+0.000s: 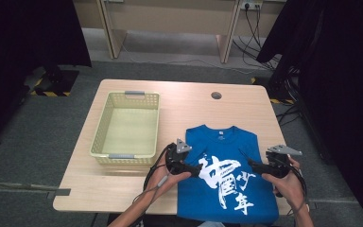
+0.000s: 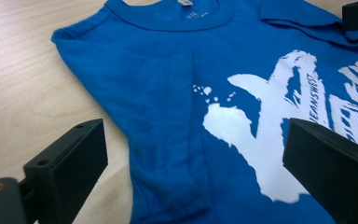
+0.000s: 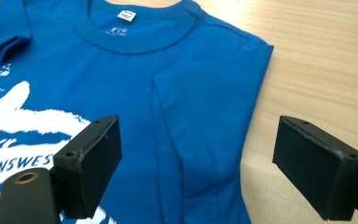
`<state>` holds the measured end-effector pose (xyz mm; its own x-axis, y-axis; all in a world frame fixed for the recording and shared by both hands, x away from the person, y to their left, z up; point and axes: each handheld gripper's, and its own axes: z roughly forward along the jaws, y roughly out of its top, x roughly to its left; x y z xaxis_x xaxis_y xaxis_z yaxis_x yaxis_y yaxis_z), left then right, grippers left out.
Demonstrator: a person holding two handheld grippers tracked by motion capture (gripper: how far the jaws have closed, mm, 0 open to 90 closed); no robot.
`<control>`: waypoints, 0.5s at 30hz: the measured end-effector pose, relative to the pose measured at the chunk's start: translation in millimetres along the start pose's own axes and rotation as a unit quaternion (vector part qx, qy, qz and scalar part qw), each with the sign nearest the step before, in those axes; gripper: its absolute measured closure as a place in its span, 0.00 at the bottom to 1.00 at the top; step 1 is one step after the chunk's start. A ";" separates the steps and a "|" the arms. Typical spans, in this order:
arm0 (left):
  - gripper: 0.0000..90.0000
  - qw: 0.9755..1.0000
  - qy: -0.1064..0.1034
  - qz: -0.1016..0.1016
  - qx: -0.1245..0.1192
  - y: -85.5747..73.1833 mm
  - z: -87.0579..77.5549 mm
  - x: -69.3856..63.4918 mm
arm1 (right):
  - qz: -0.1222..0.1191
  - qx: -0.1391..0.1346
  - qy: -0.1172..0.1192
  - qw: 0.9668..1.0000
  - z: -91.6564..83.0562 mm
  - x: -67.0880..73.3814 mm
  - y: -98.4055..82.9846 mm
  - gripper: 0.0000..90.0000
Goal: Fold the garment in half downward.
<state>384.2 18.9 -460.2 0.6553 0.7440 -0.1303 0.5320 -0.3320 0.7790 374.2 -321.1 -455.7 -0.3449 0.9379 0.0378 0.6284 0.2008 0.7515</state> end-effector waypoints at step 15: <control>0.08 0.999 0.028 -0.012 0.010 24.3 37.7 8.2 | 0.000 0.014 -0.008 1.000 26.6 -10.5 18.1 0.19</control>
<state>422.8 -5.0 -465.4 0.6118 0.7829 -0.1130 0.5577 -0.3256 0.7635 407.8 -319.8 -460.0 -0.3329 0.9425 0.0274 0.6484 0.2078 0.7324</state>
